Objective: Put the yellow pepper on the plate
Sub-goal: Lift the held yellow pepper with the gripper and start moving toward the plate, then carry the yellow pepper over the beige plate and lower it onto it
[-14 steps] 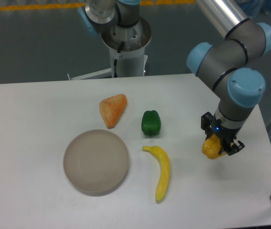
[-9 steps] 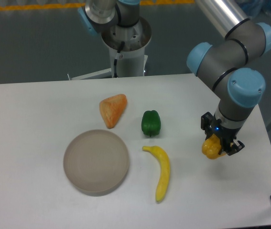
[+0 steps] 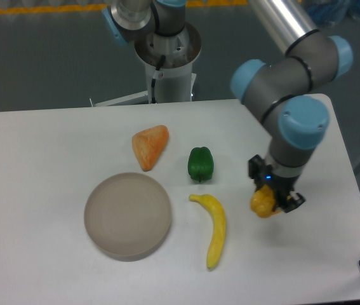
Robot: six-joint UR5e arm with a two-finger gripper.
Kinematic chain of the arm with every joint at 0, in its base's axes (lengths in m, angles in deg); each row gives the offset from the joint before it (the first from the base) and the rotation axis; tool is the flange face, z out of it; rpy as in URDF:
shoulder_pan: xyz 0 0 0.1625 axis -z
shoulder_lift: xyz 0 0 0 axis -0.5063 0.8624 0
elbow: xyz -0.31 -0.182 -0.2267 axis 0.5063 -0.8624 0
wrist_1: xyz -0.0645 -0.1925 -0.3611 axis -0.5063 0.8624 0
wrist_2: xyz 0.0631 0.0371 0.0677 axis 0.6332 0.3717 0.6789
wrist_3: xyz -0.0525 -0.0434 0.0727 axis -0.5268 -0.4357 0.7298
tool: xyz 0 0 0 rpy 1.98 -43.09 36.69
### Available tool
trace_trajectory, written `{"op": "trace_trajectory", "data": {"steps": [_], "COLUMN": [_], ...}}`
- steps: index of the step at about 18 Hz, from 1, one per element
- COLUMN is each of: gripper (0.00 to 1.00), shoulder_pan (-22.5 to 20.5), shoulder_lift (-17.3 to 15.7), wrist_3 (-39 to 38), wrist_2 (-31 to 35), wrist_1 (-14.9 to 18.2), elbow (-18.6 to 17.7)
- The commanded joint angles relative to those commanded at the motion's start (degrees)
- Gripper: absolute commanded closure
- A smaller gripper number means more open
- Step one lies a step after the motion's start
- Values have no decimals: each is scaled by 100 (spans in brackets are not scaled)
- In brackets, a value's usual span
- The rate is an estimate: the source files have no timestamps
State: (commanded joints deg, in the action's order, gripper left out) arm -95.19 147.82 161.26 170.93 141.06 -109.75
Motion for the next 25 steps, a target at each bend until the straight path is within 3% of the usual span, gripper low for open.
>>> {"op": "trace_trajectory", "data": {"steps": [4,10,13,15,19,20,22,23,25], "gripper": [78,77,65,65,47,36,4,0,0], "shoulder_pan": [519,1424,1714,1838,1944,1952,1952,1952,1944], "shoulder_lift": [-211,-220,-124,-1,184,236,245,237,132], "wrist_3": [-422,-1020,-1179,-1205,-1205,-1240,-1284,-1293,-1293], "wrist_2": [9,52,-9,-9,-9,0,0,26,17], "wrist_1": [0,0,-9,-18,-18,-26,-122,-288,-299], "elbow": [-307,-729,-774,-765,-756,-748,-739,-739,-712]}}
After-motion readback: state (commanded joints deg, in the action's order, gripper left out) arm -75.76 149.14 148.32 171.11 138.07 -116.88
